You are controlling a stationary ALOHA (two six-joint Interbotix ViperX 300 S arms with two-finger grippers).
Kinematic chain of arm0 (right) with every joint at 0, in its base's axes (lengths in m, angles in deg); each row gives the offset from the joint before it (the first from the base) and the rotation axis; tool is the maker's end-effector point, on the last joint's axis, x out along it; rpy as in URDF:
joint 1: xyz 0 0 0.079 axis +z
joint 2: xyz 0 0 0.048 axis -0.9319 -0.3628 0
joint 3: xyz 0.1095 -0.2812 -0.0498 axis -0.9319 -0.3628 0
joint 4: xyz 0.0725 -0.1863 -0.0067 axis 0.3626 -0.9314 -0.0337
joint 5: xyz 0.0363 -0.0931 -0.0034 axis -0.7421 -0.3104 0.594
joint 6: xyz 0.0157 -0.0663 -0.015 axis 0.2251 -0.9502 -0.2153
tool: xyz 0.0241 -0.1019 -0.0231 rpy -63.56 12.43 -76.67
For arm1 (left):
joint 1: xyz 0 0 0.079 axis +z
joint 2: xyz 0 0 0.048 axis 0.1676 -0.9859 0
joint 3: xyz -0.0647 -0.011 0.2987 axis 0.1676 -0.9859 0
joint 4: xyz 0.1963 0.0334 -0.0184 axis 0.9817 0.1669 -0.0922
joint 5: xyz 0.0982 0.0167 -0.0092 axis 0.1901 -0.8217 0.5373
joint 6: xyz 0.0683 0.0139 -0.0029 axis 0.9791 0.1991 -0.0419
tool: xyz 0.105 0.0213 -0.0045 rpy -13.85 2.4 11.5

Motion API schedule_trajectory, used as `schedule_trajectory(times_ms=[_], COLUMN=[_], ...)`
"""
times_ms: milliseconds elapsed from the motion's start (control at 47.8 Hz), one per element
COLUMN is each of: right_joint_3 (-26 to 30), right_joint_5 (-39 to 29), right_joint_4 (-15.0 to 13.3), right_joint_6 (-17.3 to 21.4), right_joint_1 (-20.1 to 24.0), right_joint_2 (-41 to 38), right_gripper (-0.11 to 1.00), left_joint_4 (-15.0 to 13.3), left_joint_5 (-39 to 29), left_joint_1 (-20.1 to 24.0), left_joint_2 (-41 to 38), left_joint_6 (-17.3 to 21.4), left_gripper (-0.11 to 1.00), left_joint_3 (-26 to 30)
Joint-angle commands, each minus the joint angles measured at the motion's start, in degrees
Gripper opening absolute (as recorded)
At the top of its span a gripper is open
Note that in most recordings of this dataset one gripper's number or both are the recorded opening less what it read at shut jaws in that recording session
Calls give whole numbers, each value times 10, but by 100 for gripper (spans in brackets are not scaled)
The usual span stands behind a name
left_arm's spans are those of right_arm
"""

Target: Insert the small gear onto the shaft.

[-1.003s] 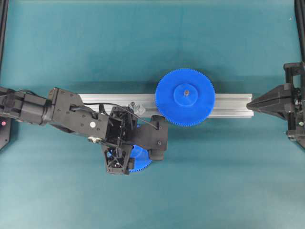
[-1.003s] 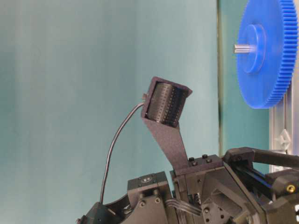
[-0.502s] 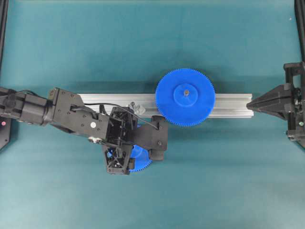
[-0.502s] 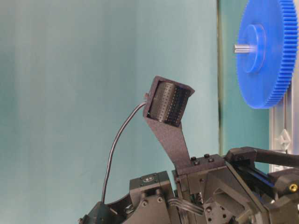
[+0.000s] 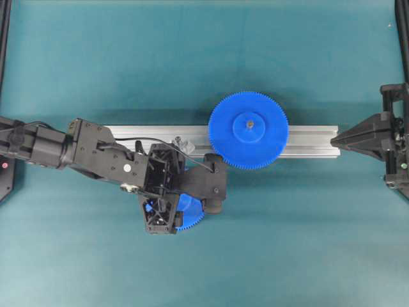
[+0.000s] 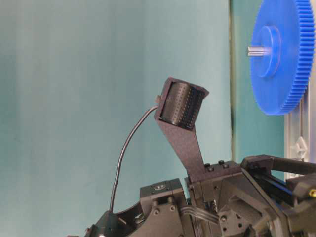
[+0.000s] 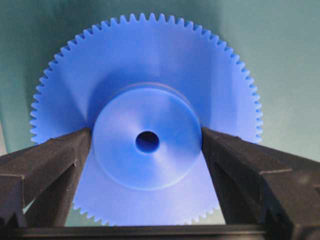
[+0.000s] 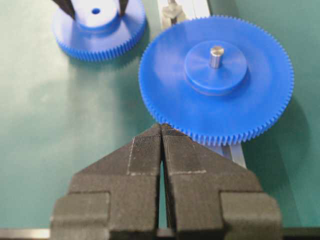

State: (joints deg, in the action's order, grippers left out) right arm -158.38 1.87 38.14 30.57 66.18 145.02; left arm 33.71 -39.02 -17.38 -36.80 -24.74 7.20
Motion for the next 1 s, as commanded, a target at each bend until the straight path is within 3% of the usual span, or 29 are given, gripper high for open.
schedule_trajectory(times_ms=[0,982], right_joint_3=[4,4], right_joint_5=[5,5], right_joint_4=[1,1], right_joint_6=[6,6], right_joint_1=[-2,-2], right_joint_2=[-3,-3], right_gripper=[2,2], left_joint_4=[1,0], left_joint_5=[4,4], left_joint_1=[-2,-2], left_joint_2=[9,4], left_joint_6=[-2,-16], left_gripper=[92,91], left_joint_3=[11,10])
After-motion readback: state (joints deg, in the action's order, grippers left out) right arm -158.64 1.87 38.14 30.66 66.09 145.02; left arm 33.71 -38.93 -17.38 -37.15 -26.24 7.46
